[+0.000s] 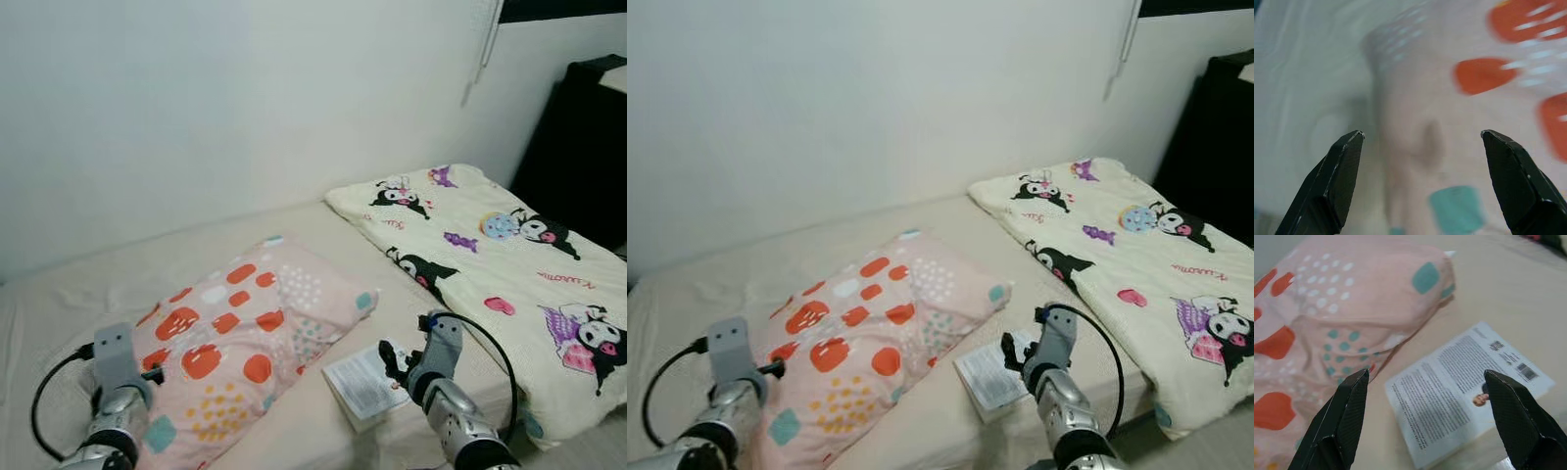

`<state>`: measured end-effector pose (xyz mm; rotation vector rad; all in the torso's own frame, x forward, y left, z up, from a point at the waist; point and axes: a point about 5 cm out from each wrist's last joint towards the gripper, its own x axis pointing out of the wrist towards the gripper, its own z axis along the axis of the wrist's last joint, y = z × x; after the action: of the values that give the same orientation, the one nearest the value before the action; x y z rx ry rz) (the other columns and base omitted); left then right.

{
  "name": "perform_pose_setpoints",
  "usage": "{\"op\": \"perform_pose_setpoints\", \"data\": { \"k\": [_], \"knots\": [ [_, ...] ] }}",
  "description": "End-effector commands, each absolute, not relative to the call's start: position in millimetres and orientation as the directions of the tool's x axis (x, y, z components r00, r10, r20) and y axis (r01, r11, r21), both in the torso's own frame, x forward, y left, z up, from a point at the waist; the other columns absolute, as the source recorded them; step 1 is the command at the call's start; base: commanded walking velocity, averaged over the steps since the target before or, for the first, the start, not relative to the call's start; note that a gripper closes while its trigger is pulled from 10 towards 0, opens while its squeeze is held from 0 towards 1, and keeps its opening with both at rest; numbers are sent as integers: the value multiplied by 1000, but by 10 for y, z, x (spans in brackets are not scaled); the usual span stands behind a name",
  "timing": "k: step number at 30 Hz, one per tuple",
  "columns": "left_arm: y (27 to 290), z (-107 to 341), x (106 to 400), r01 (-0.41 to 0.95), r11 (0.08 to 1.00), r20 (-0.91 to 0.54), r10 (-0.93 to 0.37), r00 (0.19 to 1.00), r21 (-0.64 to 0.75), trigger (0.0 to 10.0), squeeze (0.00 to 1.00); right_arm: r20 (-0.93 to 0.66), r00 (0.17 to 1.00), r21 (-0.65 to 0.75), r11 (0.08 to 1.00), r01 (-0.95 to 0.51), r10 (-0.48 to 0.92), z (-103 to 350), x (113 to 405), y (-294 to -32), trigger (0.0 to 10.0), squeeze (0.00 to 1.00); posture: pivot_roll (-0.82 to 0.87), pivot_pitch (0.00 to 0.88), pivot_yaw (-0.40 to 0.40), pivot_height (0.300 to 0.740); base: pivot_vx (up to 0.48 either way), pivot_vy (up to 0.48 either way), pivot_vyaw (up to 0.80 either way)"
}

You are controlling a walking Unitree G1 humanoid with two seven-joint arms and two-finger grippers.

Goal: Clean up the room

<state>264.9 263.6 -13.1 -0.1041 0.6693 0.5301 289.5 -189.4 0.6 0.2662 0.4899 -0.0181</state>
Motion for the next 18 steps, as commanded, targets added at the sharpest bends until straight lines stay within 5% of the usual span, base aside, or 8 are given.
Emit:
{"op": "perform_pose_setpoints", "data": {
  "k": [1, 7, 8, 18],
  "knots": [
    [2744, -175, 2544, -521, 849, -634, 448, 630, 83, 10000, 0, -449, 891, 223, 974, 31, 74, 24, 2901, -1846, 10000, 0, -52, 26, 11, 740, 0, 0, 769],
    [2594, -258, 2523, -498, 860, -665, 305, 681, -116, 10000, 0, -437, 897, 235, 971, 42, 67, 54, 2934, -1832, 10000, 0, -50, 28, 6, 740, 0, 0, 384],
    [2321, -272, 2605, -407, 843, -633, 106, 767, -352, 10000, 0, -462, 886, 225, 972, 65, 48, 57, 2962, -1830, 10000, 0, -56, 29, 6, 740, 0, 0, 0],
    [1936, -146, 2796, -225, 717, -450, -137, 882, -659, 10000, 0, -453, 890, 238, 968, 75, 43, 95, 2978, -1863, 10000, 0, -68, 36, 5, 720, 0, 0, 0]
  ]
}}
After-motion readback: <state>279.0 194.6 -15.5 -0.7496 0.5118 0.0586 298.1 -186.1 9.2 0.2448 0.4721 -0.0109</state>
